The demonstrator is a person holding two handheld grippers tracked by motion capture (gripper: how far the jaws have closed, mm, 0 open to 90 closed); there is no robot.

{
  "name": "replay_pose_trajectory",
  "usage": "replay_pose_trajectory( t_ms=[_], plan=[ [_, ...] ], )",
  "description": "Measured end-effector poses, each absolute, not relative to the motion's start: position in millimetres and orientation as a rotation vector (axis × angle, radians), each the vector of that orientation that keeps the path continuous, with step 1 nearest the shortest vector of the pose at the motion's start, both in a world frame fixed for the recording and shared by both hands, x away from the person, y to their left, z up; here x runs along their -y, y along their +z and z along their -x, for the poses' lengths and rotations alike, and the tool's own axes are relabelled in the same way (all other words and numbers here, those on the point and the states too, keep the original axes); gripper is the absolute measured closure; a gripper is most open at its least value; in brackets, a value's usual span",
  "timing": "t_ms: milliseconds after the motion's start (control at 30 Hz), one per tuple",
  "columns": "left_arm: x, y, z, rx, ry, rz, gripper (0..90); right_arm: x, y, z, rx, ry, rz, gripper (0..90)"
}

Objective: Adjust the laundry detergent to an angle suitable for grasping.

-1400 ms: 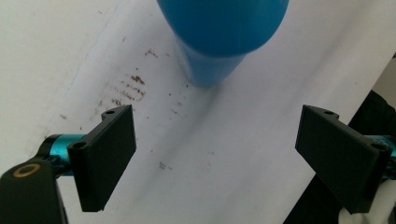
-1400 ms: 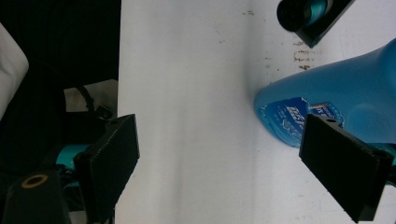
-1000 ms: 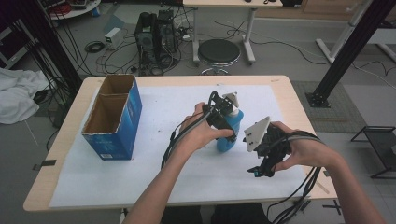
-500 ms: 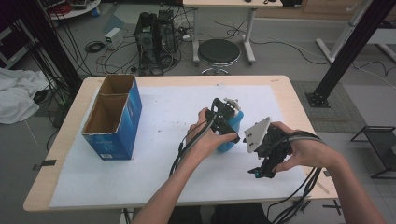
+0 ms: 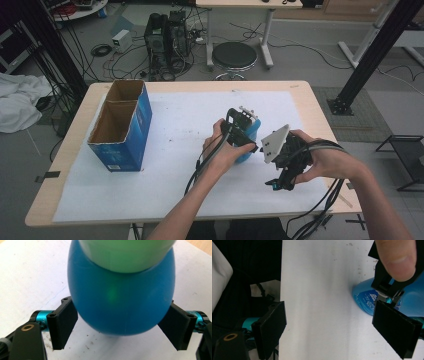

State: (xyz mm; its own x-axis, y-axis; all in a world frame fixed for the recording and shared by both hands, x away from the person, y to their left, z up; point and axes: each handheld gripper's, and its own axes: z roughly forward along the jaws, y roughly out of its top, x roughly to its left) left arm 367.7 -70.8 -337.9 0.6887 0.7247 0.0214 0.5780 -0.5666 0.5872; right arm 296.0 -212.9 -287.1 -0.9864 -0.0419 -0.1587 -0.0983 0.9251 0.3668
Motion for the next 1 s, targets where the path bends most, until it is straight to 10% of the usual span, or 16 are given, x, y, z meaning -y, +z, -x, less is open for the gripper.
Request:
replay_pose_trajectory(
  t_ms=[1000],
  plan=[
    [74.0,-343.1,-369.1,-1.006,0.395,-2.269,42.9,214.3,-290.6,-296.2,-2.939,0.554,0.102,11.3]
  ],
)
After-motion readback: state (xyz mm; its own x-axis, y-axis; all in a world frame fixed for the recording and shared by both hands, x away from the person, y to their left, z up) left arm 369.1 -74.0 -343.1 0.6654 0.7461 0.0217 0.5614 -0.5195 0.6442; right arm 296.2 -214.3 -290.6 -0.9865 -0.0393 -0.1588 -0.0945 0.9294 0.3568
